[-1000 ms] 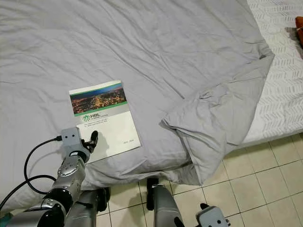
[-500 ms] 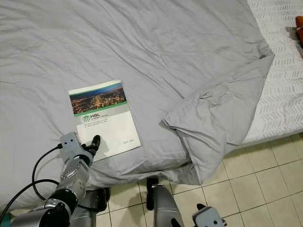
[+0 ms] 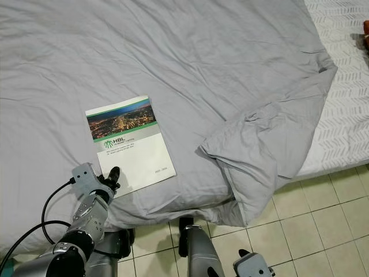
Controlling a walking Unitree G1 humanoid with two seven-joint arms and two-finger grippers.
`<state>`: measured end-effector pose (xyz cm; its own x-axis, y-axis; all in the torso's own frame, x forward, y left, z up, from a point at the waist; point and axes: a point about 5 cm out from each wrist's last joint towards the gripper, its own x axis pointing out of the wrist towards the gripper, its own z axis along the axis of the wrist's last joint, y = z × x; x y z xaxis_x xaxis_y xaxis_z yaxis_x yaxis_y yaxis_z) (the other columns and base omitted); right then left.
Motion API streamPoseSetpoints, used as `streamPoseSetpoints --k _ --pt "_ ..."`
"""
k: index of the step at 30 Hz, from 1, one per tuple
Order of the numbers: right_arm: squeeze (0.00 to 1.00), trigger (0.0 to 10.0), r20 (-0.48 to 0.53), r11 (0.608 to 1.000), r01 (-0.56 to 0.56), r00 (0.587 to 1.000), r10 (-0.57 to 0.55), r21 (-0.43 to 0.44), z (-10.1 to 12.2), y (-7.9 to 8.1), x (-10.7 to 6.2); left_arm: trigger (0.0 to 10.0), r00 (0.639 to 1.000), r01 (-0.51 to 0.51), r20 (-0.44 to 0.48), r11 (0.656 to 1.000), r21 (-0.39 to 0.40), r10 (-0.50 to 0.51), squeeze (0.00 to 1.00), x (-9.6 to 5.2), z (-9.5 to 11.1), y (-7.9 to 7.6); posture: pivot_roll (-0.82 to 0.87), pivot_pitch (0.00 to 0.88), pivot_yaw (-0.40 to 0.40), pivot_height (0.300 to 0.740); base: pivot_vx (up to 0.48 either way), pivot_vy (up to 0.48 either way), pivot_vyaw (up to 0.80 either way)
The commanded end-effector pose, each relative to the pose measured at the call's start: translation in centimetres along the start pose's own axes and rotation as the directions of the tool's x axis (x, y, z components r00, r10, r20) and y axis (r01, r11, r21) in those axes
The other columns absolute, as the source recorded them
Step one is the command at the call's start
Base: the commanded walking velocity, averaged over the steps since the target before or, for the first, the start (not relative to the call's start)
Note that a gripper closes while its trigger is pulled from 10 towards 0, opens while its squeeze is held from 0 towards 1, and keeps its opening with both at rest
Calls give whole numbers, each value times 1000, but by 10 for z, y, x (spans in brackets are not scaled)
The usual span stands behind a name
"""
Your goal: Clean up the room
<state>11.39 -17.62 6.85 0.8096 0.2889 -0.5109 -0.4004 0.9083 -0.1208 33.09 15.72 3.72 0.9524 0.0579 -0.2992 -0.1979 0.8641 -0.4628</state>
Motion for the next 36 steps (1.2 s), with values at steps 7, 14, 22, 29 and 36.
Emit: streamPoseSetpoints --k 7,14,22,29,36 --pt "0 10000 -20 1000 21 1000 -21 2 -7 -13 17 0 989 98 -105 994 -49 -102 0 -7 -26 -12 -324 518 -111 740 0 0 0" --pt "0 10000 5 999 37 999 -37 1 -3 -22 35 0 988 124 -74 985 -118 -133 0 -2 -17 -17 -292 478 -93 740 0 0 0" --pt "0 10000 132 992 107 984 -116 71 21 -41 79 0 946 311 38 936 162 -321 0 1 19 -23 -137 230 12 740 0 0 0" --pt "0 10000 233 974 191 948 -215 123 44 -57 107 0 900 341 76 803 489 -429 0 -10 31 -29 -36 61 52 740 0 0 0" --pt "0 10000 330 930 301 874 -357 210 74 -77 124 0 886 284 124 732 619 -448 0 -25 48 -28 16 0 50 740 0 0 0"
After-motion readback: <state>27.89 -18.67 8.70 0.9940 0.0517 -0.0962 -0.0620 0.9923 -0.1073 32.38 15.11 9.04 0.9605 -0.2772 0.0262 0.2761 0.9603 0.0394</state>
